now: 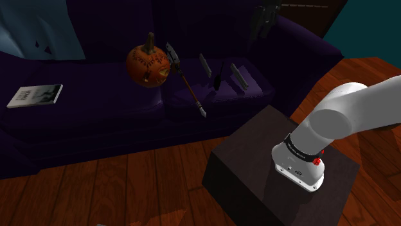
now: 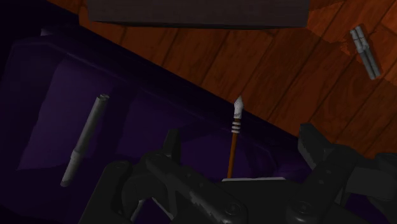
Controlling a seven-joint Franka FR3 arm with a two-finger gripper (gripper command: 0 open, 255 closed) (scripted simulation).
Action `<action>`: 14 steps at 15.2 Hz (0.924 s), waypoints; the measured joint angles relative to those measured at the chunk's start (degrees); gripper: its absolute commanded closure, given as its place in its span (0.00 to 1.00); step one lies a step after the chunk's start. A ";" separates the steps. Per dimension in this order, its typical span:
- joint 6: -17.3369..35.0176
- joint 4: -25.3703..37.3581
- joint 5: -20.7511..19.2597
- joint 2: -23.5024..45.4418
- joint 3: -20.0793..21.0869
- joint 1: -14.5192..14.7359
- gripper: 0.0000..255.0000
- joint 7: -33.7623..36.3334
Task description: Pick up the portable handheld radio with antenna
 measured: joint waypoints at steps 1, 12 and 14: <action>1.20 0.71 -0.19 2.28 -0.36 -0.13 0.00 -0.48; 14.79 3.99 -0.34 23.65 -2.60 -0.92 0.00 -4.16; 16.65 6.14 -0.12 28.49 -2.94 -1.05 0.00 -4.81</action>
